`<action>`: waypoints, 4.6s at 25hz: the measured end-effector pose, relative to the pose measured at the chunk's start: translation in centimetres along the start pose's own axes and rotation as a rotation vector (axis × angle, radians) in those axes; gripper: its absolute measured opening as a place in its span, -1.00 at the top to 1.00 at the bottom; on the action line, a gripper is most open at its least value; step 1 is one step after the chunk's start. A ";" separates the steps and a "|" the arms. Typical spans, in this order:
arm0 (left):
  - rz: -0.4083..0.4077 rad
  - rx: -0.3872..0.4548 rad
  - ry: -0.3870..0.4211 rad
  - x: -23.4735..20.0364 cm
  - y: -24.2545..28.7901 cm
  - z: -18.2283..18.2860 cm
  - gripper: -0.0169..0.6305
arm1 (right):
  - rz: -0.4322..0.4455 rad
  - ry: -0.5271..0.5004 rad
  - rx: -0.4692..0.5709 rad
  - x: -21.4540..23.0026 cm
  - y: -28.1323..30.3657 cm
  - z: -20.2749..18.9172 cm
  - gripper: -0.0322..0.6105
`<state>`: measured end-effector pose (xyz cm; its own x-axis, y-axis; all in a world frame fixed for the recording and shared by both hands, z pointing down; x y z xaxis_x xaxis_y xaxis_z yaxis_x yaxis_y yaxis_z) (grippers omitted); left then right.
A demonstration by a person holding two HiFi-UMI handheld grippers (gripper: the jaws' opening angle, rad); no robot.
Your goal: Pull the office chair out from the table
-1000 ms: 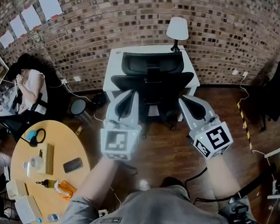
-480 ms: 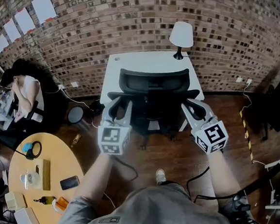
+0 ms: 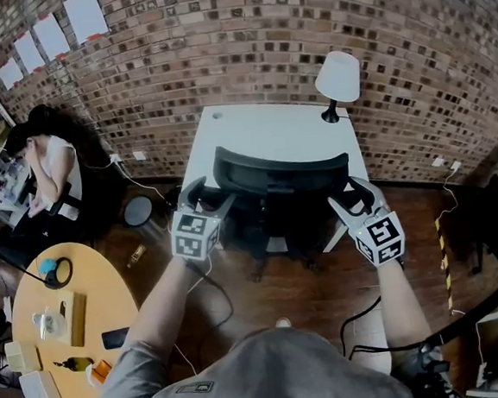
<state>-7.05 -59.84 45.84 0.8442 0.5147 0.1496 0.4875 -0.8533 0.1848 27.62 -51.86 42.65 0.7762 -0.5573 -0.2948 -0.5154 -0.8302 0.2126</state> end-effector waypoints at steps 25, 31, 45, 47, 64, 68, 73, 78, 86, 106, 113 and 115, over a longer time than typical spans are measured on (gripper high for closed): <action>-0.192 0.042 -0.034 -1.5 6.7 0.8 -0.30 | 0.116 0.248 -0.001 5.3 6.2 -2.8 -0.16; -0.190 0.036 -0.035 -1.2 5.9 1.1 -0.30 | 0.106 0.273 0.009 4.8 5.4 -2.6 -0.09; -0.185 0.058 -0.054 0.5 1.4 0.9 -0.29 | 0.082 0.281 0.002 1.5 1.5 -1.8 -0.07; -0.185 0.064 -0.053 1.0 0.3 0.8 -0.29 | 0.078 0.280 0.006 0.6 0.5 -1.8 -0.07; -0.205 0.076 -0.107 2.3 -7.0 -0.3 -0.24 | 0.049 0.300 -0.012 -5.6 -4.3 -0.9 -0.07; -0.211 0.082 -0.103 2.2 -8.2 -0.5 -0.24 | 0.044 0.302 -0.006 -6.9 -5.1 -0.6 -0.06; -0.224 0.087 -0.105 2.9 -9.6 -0.6 -0.24 | 0.024 0.307 -0.016 -7.7 -6.2 -0.6 -0.07; -0.234 0.084 -0.116 2.8 -10.8 -0.8 -0.24 | 0.017 0.315 -0.025 -9.1 -6.7 -0.3 -0.08; -0.243 0.095 -0.118 2.5 -13.6 -1.1 -0.24 | 0.014 0.317 -0.013 -12.0 -8.4 0.6 -0.07; -0.162 0.111 -0.146 7.3 -23.2 -2.3 -0.24 | 0.083 0.329 -0.005 -17.2 -15.4 0.5 -0.07; -0.096 0.104 -0.156 10.2 -26.5 -2.3 -0.24 | 0.134 0.324 0.004 -17.9 -18.1 0.2 -0.06; -0.088 0.098 -0.157 10.8 -27.4 -2.4 -0.24 | 0.142 0.326 0.012 -18.4 -18.9 0.2 -0.06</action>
<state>-11.84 -30.70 44.70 0.8178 0.5752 -0.0180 0.5742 -0.8134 0.0938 23.04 -25.90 43.89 0.7704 -0.6356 0.0500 -0.6293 -0.7456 0.2191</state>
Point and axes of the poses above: the fingertips, and each gripper's own axes: y forward along the fingers, x to its right, z out of its top, the point moved 8 cm from there along -y, backward along the fingers, and after that the axes turned 4 degrees about z, right-handed, at the moved point
